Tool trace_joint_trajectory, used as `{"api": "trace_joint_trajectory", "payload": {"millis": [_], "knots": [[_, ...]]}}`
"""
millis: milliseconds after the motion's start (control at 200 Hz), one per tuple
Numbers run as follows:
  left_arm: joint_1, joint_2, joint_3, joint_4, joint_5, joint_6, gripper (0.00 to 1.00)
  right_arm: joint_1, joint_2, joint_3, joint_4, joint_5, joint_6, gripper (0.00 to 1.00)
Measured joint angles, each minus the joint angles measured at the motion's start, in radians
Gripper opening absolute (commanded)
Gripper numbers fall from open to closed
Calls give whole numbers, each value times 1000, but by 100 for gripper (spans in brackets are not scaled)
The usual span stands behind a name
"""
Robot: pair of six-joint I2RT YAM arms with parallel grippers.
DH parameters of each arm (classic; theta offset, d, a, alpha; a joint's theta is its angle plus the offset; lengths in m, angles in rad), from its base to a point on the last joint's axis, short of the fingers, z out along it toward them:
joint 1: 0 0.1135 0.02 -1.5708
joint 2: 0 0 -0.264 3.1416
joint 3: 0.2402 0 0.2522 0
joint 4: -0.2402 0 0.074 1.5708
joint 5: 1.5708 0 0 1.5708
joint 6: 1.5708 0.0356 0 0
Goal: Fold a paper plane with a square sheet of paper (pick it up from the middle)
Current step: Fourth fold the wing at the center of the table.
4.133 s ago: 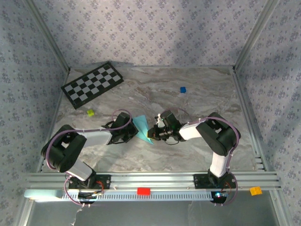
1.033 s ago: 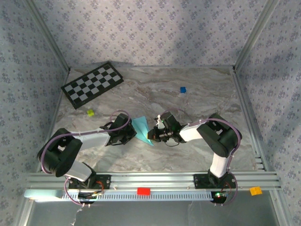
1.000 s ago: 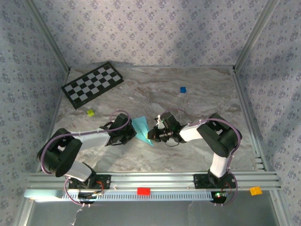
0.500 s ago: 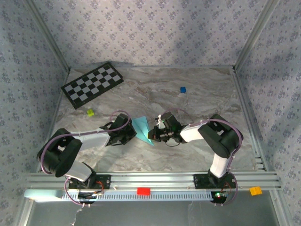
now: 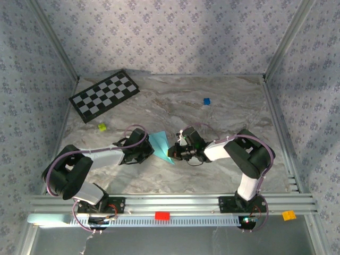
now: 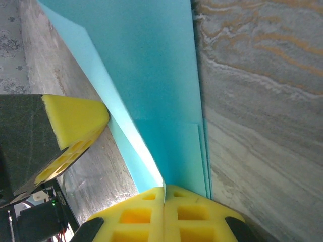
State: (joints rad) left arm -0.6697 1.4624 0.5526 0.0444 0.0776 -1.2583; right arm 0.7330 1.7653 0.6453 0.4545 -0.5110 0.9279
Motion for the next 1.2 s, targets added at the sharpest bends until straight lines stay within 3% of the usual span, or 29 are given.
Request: {"api": "trace_joint_trajectory", "payload": {"millis": [580, 905, 1204], "knots": [[0, 0, -1, 1, 0, 4, 1, 0, 0, -9, 13, 9, 26, 0], [0, -50, 53, -14, 5, 80, 4, -2, 3, -12, 24, 6, 27, 0], [0, 31, 105, 105, 127, 150, 2, -10, 5, -21, 43, -2, 35, 0]]}}
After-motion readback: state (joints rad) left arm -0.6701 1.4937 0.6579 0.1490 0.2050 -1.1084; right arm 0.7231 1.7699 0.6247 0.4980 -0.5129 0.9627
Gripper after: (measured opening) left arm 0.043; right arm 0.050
